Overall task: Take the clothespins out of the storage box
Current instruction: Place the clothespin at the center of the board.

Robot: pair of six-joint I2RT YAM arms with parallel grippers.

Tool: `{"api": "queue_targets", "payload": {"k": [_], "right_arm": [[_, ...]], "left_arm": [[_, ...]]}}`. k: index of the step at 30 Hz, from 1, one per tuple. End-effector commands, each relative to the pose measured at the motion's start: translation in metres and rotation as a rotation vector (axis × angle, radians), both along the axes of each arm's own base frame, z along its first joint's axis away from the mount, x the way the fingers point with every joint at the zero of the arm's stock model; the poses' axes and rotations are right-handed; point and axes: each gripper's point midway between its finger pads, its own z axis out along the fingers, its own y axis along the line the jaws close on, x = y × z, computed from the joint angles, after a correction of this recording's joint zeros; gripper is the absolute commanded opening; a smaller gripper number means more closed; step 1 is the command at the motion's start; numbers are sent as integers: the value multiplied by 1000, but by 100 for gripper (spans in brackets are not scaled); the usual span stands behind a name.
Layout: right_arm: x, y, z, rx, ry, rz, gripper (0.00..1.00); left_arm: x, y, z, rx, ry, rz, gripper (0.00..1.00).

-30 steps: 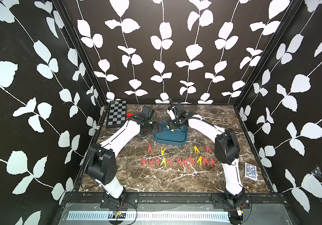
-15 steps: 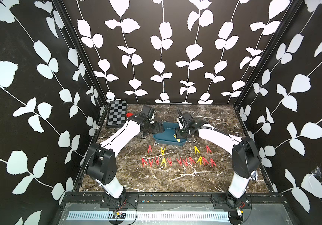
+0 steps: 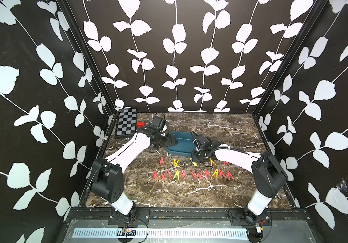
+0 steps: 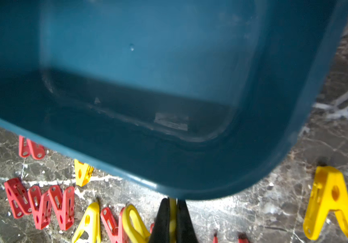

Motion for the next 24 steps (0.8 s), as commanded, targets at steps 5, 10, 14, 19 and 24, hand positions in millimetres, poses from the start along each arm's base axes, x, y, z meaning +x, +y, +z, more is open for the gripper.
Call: {"api": "queue_targets", "payload": {"k": [5,10,14,19,24], "right_arm": [[14,1,-20,-3,14,-99,0],[20,-4,-26,-18,8,-136,0],[20,-5,-31,-27,17,-128,2],[16,-6,-36,-37,30,-119,12],[17,-7,-34,-39,24,-115,17]], "left_arm": [[-9,9,13,5,-32,9,99],[-11,12,12,13,-31,15,99],[-11,13,12,17,-29,16,99],[-11,14,11,21,-27,21,99],[-11,13,9,23,-25,19,99]]}}
